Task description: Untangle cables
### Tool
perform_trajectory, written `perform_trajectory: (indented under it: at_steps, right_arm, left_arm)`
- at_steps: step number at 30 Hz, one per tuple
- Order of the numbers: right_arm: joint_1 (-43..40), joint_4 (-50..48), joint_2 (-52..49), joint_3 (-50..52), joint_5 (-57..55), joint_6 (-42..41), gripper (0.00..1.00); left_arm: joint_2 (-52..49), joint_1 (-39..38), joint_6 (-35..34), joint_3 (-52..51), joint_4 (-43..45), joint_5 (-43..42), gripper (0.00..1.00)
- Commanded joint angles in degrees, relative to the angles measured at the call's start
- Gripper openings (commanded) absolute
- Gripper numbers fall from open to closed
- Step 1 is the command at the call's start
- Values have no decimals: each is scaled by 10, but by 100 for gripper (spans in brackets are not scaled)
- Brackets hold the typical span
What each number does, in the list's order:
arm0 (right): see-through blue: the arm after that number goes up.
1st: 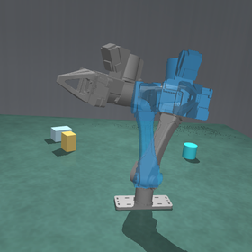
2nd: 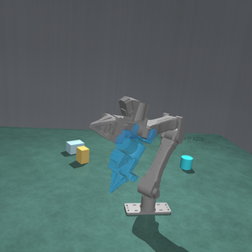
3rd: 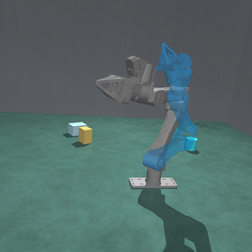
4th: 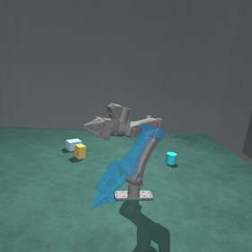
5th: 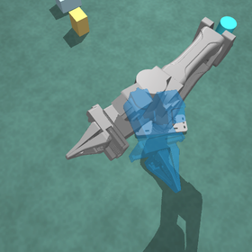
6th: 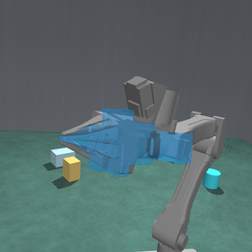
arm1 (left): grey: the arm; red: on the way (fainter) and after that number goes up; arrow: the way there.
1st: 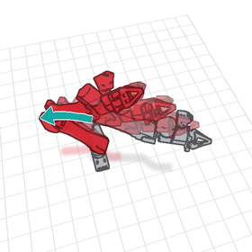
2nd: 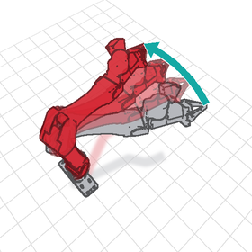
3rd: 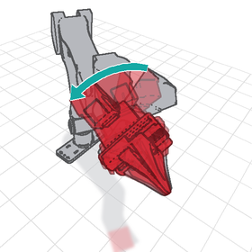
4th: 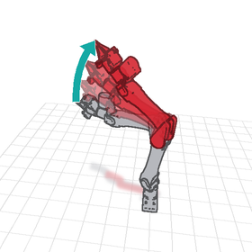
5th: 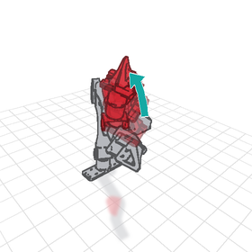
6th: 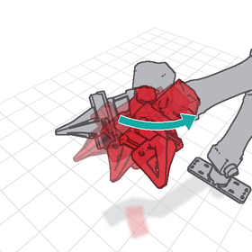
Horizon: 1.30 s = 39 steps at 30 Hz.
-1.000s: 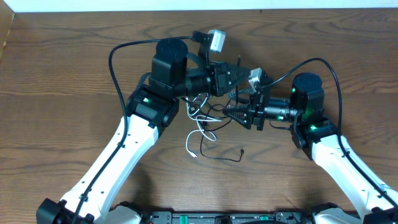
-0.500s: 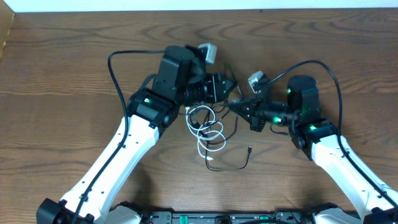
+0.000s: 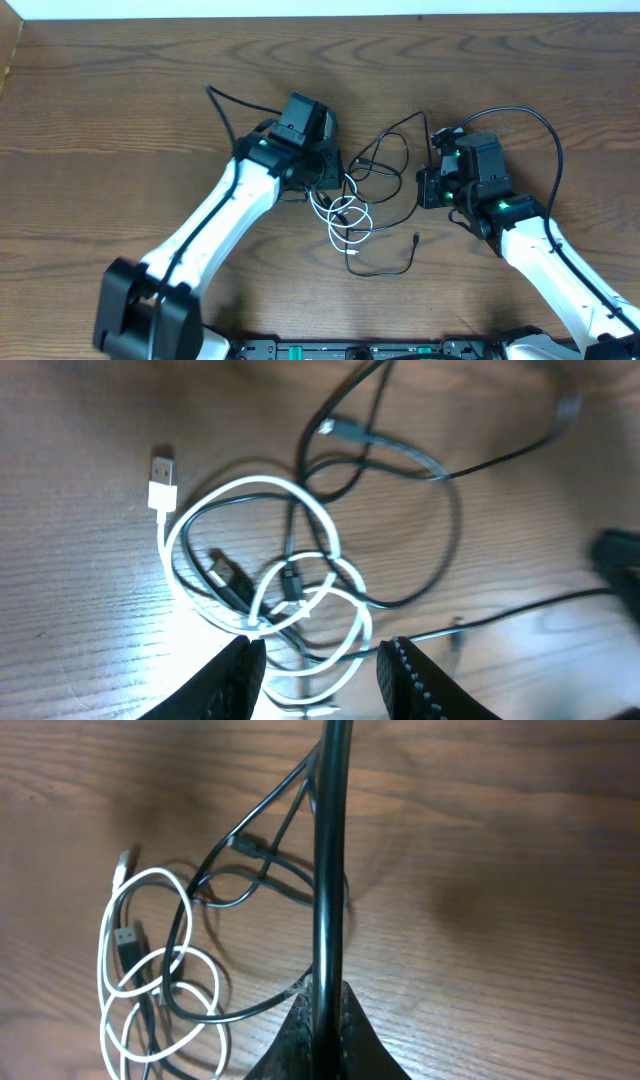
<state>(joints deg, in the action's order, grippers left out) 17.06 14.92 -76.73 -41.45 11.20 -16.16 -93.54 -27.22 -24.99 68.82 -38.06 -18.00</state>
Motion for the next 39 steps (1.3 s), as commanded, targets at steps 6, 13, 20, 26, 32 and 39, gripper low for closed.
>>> perform_trajectory:
  at_steps: [6,13,20,26,32,39]
  right_arm:
    - [-2,-1,4,-2,-27,-12,1]
    - [-2,-2,4,-2,-27,-12,1]
    - [-2,-1,4,-2,-26,-12,1]
    - [-2,-2,4,-2,-24,-12,1]
    - [-2,-2,4,-2,-25,-12,1]
    - [-2,-2,4,-2,-25,-12,1]
  left_arm:
    - [-85,-1,14,-2,-3,10,41]
    - [-135,-1,14,-2,0,10,42]
    - [-145,-1,14,-2,13,10,42]
    - [-148,-1,14,-3,24,40,42]
    - [-157,-1,14,-5,32,52,42]
    - [-184,-2,14,-5,45,37,41]
